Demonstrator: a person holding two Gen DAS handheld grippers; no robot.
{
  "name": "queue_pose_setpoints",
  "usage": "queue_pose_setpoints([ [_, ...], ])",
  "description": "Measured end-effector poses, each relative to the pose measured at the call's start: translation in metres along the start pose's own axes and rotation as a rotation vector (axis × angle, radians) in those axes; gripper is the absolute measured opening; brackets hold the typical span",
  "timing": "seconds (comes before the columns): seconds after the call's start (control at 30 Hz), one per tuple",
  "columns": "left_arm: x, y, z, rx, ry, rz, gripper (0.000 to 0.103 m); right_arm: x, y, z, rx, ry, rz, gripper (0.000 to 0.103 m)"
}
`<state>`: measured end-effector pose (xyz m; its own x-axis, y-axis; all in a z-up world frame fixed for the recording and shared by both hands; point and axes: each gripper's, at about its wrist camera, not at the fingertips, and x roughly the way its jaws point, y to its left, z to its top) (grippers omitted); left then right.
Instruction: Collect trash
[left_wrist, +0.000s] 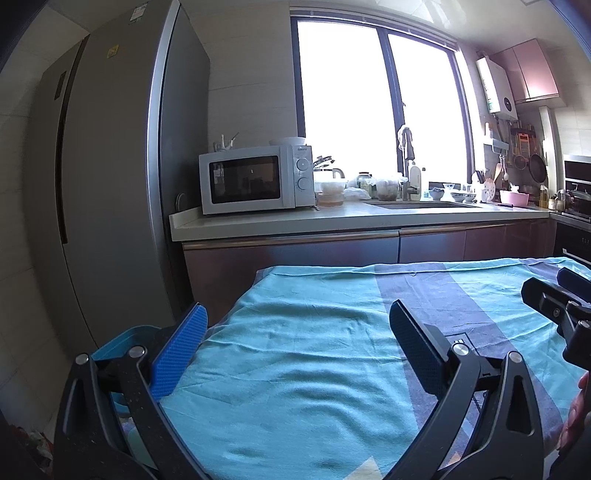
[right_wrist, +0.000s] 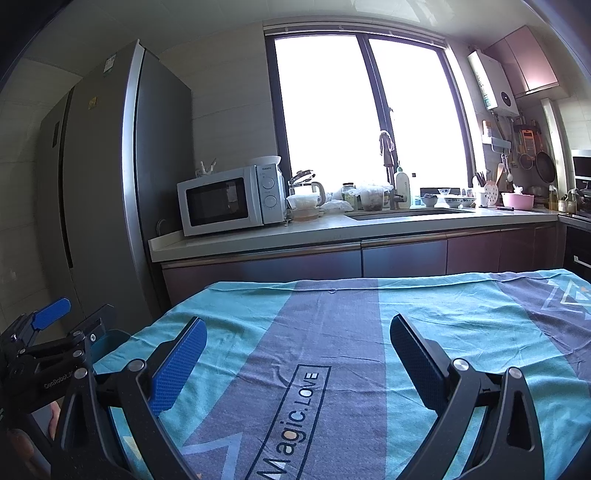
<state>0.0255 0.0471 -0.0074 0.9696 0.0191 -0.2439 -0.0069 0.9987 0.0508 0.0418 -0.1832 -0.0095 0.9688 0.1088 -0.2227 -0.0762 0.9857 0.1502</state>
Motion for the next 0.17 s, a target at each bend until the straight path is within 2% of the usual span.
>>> queue_pose_setpoints([
  [0.17, 0.044, -0.002, 0.003, -0.007, 0.153, -0.052, 0.097, 0.006, -0.019, 0.002, 0.017, 0.047, -0.028, 0.096],
])
